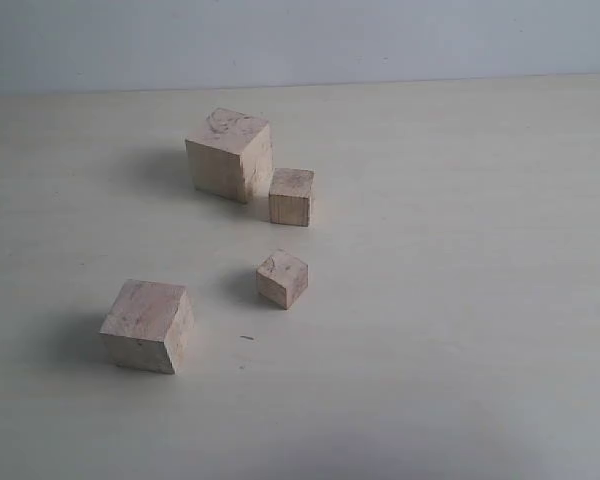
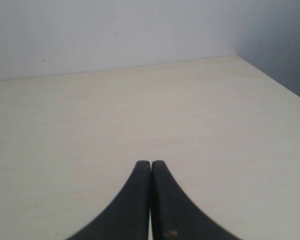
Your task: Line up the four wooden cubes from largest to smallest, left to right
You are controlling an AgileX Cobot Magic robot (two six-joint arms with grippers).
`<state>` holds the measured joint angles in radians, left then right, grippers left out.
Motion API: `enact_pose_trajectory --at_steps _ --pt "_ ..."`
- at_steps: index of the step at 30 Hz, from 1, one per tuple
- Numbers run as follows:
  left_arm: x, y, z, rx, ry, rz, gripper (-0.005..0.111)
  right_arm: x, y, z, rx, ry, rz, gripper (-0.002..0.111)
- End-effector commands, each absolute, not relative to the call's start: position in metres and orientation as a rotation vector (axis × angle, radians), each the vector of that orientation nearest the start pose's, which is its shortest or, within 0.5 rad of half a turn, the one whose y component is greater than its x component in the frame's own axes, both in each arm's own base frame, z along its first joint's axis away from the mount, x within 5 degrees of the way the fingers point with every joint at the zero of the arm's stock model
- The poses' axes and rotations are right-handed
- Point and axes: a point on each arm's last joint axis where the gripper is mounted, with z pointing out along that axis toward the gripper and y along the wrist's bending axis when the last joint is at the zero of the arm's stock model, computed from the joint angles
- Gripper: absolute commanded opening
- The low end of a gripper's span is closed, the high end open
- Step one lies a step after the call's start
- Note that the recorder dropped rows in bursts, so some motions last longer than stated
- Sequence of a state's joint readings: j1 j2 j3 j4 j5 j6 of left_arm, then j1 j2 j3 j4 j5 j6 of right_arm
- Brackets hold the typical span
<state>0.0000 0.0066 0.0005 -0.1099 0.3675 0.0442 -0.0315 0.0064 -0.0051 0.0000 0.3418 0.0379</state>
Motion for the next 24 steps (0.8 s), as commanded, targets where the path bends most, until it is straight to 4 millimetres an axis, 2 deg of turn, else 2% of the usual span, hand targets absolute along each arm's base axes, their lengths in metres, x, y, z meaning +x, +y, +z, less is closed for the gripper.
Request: enact_pose_trajectory --at_steps 1,11,13,18,24 --pt "0.053 -0.003 0.181 -0.025 1.840 -0.073 0.000 0.054 -0.002 0.183 0.065 1.818 0.002 0.000" --pt "0.053 -0.003 0.181 -0.025 1.840 -0.073 0.000 0.054 -0.002 0.184 0.065 1.811 0.002 0.000" --pt "0.053 -0.003 0.181 -0.025 1.840 -0.073 0.000 0.055 -0.002 0.190 0.063 1.743 0.002 0.000" --pt "0.053 -0.003 0.181 -0.025 1.840 -0.073 0.000 0.055 -0.002 0.219 0.092 1.421 0.044 0.000" --pt "0.053 -0.003 0.181 -0.025 1.840 -0.073 0.000 0.053 -0.003 0.231 0.088 1.277 0.039 0.000"
